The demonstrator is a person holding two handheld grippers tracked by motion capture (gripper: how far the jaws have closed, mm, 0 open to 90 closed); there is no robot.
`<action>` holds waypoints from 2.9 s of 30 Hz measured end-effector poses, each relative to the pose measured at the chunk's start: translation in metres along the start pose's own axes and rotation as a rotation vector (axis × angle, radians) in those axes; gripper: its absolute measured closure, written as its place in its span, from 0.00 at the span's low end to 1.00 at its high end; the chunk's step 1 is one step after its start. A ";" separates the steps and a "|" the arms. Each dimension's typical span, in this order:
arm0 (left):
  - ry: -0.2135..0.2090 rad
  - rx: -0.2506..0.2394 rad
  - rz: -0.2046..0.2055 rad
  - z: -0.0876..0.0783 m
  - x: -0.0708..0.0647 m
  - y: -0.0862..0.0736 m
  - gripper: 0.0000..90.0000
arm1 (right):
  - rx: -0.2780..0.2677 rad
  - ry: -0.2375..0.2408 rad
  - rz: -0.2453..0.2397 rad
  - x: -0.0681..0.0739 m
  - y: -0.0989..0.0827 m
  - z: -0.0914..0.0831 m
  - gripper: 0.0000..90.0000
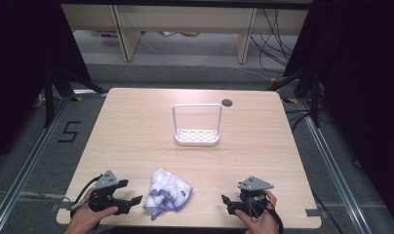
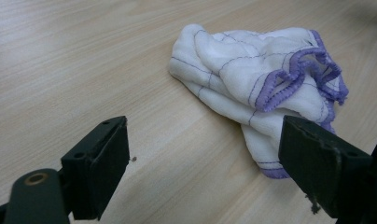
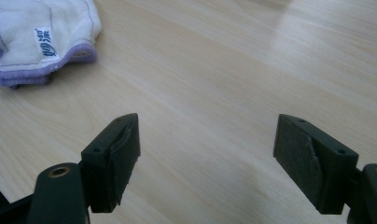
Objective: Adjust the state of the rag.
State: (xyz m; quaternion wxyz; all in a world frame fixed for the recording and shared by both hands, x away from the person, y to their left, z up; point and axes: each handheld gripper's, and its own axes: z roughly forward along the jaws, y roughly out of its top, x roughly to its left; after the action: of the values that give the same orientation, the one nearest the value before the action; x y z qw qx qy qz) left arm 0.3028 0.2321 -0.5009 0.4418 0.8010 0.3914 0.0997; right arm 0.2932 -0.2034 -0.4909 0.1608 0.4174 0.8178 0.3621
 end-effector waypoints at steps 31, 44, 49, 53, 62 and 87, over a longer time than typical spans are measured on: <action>0.022 -0.005 -0.029 -0.004 0.006 0.002 0.17 | -0.058 0.249 -0.231 0.096 0.062 0.038 0.51; 0.016 -0.002 -0.021 -0.004 0.005 0.003 0.17 | -0.015 0.250 -0.305 0.119 0.071 0.068 0.59; 0.015 -0.007 -0.019 -0.004 0.005 0.003 0.17 | 0.014 0.214 -0.371 0.119 0.072 0.074 0.82; 0.020 -0.011 -0.018 -0.005 0.004 0.003 0.17 | -0.019 0.220 -0.378 0.112 0.075 0.063 0.96; -0.004 -0.033 -0.001 -0.004 -0.006 0.006 0.18 | -0.116 0.176 -0.305 0.069 0.094 0.041 0.98; -0.201 0.016 0.118 0.052 -0.085 0.046 0.28 | -0.072 0.142 -0.143 0.011 0.087 0.046 0.98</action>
State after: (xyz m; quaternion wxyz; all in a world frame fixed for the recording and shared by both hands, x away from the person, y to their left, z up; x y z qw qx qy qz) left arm 0.2962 0.1244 -0.4795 0.4655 0.8323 0.2980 0.0417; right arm 0.3619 -0.1399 -0.4593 0.1430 0.3252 0.8412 0.4077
